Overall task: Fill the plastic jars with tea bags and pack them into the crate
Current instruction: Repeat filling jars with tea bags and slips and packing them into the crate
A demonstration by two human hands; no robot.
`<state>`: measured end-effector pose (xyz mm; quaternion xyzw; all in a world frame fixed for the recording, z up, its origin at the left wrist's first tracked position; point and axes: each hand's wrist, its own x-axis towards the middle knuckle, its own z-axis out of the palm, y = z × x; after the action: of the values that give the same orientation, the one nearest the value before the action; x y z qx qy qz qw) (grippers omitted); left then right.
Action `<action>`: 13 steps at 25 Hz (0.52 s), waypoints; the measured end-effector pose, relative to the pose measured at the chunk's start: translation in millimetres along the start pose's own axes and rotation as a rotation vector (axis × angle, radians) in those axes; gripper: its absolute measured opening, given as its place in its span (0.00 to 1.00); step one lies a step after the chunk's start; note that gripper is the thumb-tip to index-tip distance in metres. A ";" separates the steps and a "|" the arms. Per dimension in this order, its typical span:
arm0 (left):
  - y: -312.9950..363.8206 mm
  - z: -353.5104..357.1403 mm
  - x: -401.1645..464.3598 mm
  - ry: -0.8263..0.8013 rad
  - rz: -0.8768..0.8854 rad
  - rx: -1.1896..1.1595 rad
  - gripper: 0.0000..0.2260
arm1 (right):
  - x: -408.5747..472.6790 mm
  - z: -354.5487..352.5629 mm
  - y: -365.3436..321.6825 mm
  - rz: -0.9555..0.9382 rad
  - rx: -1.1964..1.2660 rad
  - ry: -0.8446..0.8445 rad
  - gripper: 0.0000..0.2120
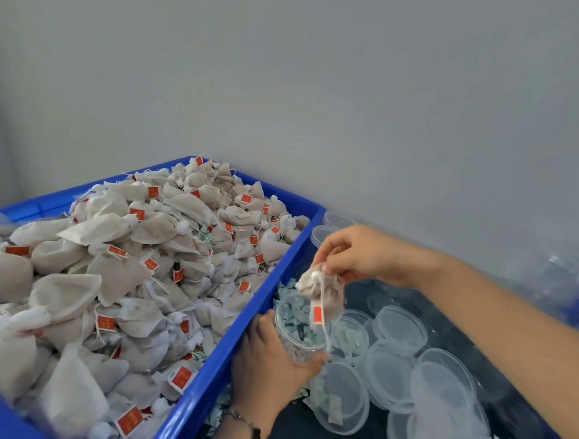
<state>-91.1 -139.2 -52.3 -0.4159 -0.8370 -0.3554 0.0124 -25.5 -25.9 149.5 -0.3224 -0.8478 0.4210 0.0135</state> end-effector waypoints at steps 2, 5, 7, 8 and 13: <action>-0.4 -0.6 0.4 -0.006 -0.013 0.002 0.50 | -0.1 16.7 10.9 0.070 -0.100 -0.085 0.07; 1.6 -1.7 -1.2 -0.012 -0.025 -0.012 0.50 | 8.3 25.6 11.9 0.068 -0.275 -0.020 0.06; 2.4 -3.3 -1.2 -0.013 -0.024 -0.006 0.51 | 21.0 22.8 -1.5 -0.011 -0.337 0.137 0.07; 2.8 -4.5 -1.5 -0.008 -0.023 0.006 0.51 | 29.9 22.1 -10.4 -0.063 -0.382 0.177 0.07; 6.5 -6.4 -1.2 0.053 0.000 -0.059 0.44 | 104.9 36.3 -32.9 -0.152 -0.665 0.141 0.12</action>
<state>-87.6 -141.4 -44.1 -0.4064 -0.8256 -0.3907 0.0223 -136.8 -7.4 123.7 -0.2732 -0.9571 0.0962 -0.0024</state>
